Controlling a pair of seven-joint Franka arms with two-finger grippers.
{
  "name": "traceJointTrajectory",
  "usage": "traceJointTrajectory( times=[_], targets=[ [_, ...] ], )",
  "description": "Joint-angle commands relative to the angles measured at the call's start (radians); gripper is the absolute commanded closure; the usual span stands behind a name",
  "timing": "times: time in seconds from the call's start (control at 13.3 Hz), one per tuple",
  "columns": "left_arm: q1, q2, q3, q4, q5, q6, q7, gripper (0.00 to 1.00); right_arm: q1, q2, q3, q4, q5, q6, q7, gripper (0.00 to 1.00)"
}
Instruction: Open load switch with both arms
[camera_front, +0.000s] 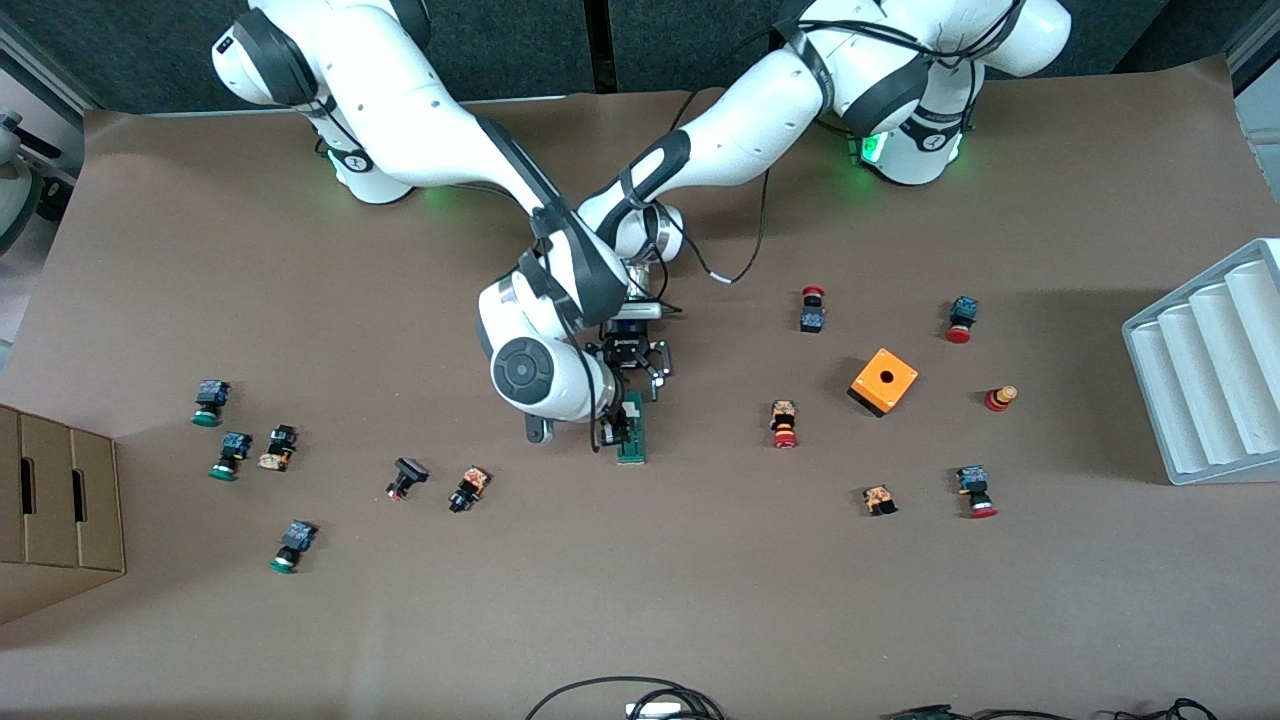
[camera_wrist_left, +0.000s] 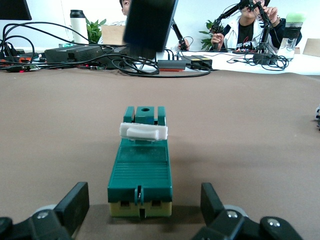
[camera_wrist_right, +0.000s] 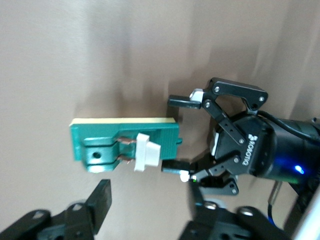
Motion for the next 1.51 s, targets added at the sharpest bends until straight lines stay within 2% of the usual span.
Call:
traceJointTrajectory(
  times=[0.0,0.15,0.53,0.6,0.98,1.13,1.43],
  targets=[
    [-0.013,0.023,0.014,0.022,0.009,-0.004,-0.017,0.03,-0.033,-0.088,0.009,-0.016,-0.077,-0.034,-0.044,0.00],
    [-0.013,0.023,0.012,0.023,0.007,-0.004,-0.017,0.03,-0.070,-0.162,0.011,-0.025,-0.114,-0.069,-0.154,0.00],
    [-0.013,0.020,0.012,0.023,0.006,-0.004,-0.017,0.02,-0.199,-0.337,0.011,-0.027,-0.164,-0.260,-0.547,0.00],
    [-0.013,0.020,0.012,0.023,0.006,-0.004,-0.016,0.04,-0.227,-0.369,0.011,-0.028,-0.165,-0.308,-0.625,0.00],
    [-0.011,0.016,0.012,0.023,0.004,-0.004,-0.016,0.06,-0.348,-0.471,0.011,-0.032,-0.217,-0.460,-0.964,0.00],
    [-0.010,0.010,0.012,0.023,-0.001,-0.003,-0.008,0.06,-0.388,-0.509,0.011,-0.053,-0.266,-0.498,-1.099,0.00],
    [-0.002,-0.004,0.008,0.023,-0.017,0.013,0.044,0.06,-0.475,-0.610,0.011,-0.162,-0.334,-0.491,-1.389,0.00]
  ],
)
